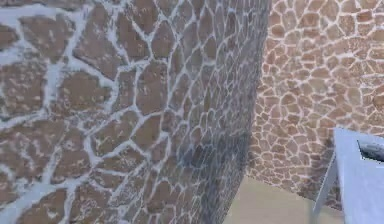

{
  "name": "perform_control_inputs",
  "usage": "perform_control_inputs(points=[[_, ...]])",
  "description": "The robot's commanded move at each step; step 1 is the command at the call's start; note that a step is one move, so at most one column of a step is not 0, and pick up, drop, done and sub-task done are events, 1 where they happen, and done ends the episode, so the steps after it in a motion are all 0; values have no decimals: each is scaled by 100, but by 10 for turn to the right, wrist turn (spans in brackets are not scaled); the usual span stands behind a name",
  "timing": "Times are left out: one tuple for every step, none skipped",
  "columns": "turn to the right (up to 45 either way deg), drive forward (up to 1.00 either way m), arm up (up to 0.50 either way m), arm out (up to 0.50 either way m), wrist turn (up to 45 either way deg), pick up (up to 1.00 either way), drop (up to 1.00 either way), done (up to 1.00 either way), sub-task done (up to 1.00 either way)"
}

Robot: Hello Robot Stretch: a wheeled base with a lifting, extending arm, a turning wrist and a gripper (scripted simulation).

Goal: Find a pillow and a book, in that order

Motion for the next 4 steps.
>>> perform_control_inputs(points=[[450,0,0,0,0,0,0,0,0],[450,0,0,0,0,0,0,0,0],[450,0,0,0,0,0,0,0,0],[150,0,0,0,0,0,0,0,0]])
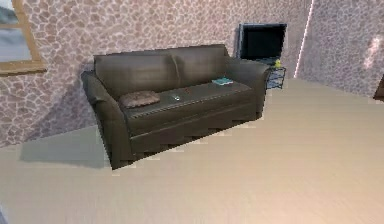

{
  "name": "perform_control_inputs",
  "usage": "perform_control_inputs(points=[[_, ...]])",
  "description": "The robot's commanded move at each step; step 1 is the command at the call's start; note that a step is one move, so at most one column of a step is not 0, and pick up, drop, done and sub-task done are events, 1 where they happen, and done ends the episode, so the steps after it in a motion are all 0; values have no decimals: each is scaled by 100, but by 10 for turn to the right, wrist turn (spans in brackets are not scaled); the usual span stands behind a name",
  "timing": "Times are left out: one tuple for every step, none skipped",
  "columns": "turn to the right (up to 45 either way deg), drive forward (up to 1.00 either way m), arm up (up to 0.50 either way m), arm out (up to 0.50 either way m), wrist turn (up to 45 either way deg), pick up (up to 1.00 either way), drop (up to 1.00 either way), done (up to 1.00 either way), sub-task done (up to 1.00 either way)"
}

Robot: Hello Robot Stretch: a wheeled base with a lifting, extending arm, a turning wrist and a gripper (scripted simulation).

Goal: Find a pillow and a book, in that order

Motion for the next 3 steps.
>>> perform_control_inputs(points=[[0,20,0,0,0,0,0,0,0],[-330,0,0,0,0,0,0,0,0],[-30,0,0,0,0,0,0,0,0]])
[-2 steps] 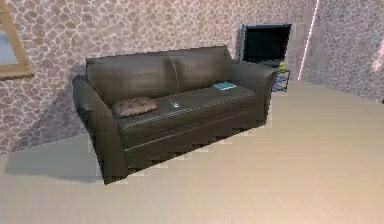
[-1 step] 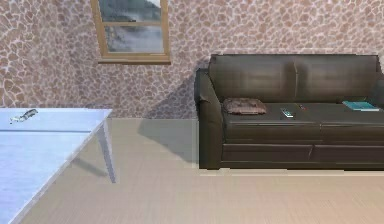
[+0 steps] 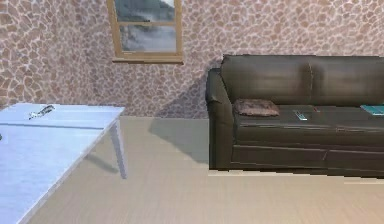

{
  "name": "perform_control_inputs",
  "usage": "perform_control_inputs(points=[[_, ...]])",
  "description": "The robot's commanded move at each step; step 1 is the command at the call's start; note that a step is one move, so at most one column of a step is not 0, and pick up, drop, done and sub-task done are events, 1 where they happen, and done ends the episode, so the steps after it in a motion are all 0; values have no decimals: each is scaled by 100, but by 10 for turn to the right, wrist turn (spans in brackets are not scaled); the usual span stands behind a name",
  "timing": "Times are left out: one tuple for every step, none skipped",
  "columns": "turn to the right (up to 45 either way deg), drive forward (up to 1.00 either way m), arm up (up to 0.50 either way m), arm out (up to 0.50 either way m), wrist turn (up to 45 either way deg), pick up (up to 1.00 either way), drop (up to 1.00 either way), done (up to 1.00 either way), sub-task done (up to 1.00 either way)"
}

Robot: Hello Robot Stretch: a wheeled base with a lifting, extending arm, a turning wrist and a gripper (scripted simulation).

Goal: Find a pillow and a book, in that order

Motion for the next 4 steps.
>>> perform_control_inputs(points=[[0,100,0,0,0,0,0,0,0],[30,0,0,0,0,0,0,0,0],[0,10,0,0,0,0,0,0,0],[360,0,0,0,0,0,0,0,0]])
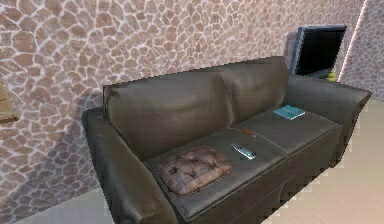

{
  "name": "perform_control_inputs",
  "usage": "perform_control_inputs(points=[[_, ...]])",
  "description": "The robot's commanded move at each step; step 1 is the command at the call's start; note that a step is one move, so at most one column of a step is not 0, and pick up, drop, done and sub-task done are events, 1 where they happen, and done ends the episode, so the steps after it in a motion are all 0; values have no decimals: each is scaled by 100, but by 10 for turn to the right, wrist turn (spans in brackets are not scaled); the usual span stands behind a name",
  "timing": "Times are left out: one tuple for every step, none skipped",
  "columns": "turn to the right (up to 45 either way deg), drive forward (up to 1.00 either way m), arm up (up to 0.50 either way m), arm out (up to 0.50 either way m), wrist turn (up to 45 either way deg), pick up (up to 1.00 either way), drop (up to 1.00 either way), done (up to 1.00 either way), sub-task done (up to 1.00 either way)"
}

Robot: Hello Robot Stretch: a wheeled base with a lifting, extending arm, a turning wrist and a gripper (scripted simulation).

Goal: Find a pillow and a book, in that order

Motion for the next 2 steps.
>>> perform_control_inputs(points=[[0,0,0,0,0,0,0,0,100],[450,0,0,0,0,0,0,0,0]])
